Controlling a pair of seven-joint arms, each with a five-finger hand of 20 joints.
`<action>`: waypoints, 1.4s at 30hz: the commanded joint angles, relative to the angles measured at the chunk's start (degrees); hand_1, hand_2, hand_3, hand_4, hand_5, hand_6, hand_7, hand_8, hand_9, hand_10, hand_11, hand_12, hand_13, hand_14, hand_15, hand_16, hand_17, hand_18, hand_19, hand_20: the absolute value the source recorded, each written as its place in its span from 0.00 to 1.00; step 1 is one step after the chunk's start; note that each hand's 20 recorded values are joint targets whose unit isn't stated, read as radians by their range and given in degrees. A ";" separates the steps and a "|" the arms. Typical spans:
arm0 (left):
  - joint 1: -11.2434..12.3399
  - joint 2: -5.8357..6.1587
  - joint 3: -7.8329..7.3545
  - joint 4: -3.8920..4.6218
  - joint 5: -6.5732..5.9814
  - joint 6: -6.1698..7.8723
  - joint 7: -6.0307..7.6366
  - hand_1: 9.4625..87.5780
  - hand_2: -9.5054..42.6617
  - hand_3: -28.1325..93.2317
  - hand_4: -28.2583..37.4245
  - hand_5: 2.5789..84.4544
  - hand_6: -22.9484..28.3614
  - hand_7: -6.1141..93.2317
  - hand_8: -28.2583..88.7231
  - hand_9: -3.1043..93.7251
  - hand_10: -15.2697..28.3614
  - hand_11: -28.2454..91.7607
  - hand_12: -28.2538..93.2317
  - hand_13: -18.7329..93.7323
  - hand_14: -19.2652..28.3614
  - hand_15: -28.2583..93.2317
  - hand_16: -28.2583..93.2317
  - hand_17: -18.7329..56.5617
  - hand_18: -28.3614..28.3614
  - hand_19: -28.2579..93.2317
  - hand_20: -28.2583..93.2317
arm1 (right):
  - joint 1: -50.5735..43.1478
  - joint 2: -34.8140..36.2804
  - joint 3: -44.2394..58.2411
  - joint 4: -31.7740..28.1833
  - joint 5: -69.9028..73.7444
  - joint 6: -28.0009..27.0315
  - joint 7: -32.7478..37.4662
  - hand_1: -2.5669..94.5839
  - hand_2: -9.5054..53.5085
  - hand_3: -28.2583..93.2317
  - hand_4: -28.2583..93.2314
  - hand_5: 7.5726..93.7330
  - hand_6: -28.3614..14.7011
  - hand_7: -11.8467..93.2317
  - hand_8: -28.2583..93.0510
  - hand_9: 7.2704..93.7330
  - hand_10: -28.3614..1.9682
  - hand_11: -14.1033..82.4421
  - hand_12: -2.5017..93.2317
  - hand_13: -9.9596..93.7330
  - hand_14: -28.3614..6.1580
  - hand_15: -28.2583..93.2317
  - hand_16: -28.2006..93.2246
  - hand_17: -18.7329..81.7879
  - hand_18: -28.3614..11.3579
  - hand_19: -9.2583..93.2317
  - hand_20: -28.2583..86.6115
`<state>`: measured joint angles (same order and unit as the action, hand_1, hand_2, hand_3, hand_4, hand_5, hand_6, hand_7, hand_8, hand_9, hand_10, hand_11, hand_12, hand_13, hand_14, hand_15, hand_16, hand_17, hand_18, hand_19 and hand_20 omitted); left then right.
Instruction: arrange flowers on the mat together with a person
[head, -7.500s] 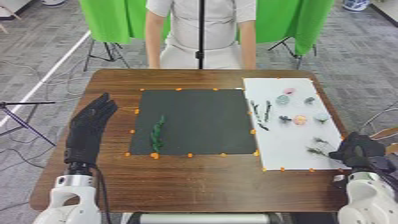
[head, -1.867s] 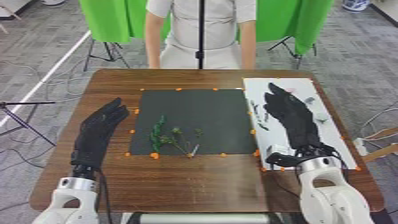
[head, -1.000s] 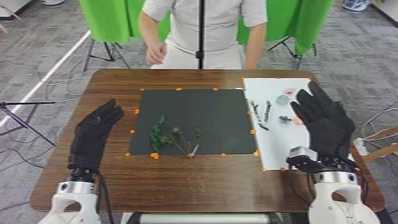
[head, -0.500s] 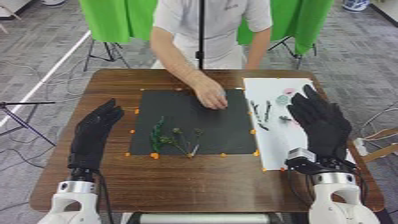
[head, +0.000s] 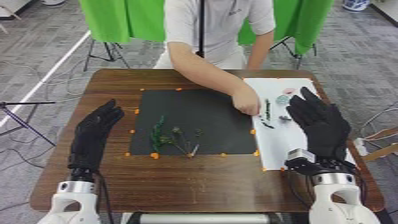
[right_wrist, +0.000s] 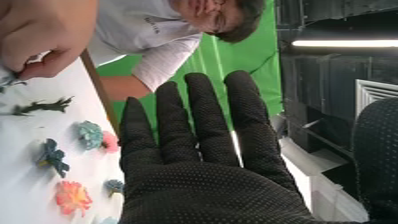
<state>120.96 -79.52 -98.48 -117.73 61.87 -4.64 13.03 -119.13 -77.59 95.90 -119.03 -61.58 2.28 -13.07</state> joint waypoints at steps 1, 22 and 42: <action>0.33 -0.56 -0.41 0.31 -0.46 -0.53 -0.80 0.24 0.03 0.76 0.15 0.50 0.52 0.18 0.19 0.46 0.63 0.34 0.36 0.46 0.73 0.31 0.27 0.32 0.66 0.24 0.37 | -0.48 -0.21 -0.11 -0.24 -0.69 -0.47 -0.06 0.07 0.28 0.86 0.06 0.42 0.59 0.19 0.16 0.42 0.44 0.20 0.13 0.39 0.46 0.31 0.34 0.33 0.37 0.14 0.46; 0.50 -0.96 -0.93 0.06 0.06 -1.33 -2.53 0.24 0.04 0.76 0.15 0.50 0.52 0.18 0.19 0.46 0.64 0.34 0.36 0.46 0.73 0.31 0.27 0.31 0.66 0.24 0.37 | -0.91 -0.31 -0.50 -0.18 -0.52 -0.08 0.03 0.07 0.28 0.86 0.06 0.43 0.60 0.20 0.16 0.43 0.45 0.20 0.13 0.40 0.50 0.31 0.33 0.34 0.37 0.14 0.46; -0.19 -0.42 -1.11 0.25 0.33 -1.49 -2.53 0.24 0.05 0.76 0.15 0.52 0.54 0.18 0.19 0.45 0.63 0.34 0.36 0.45 0.73 0.30 0.27 0.31 0.66 0.24 0.36 | 1.42 -0.44 -0.29 0.28 -2.50 -3.90 2.90 0.10 0.22 0.87 0.07 0.47 0.58 0.21 0.15 0.50 0.44 0.21 0.14 0.45 0.46 0.34 0.33 0.35 0.36 0.17 0.48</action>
<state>120.88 -80.03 -99.22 -117.77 62.01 -5.73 10.94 -118.94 -77.55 95.67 -118.92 -62.09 1.50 -11.33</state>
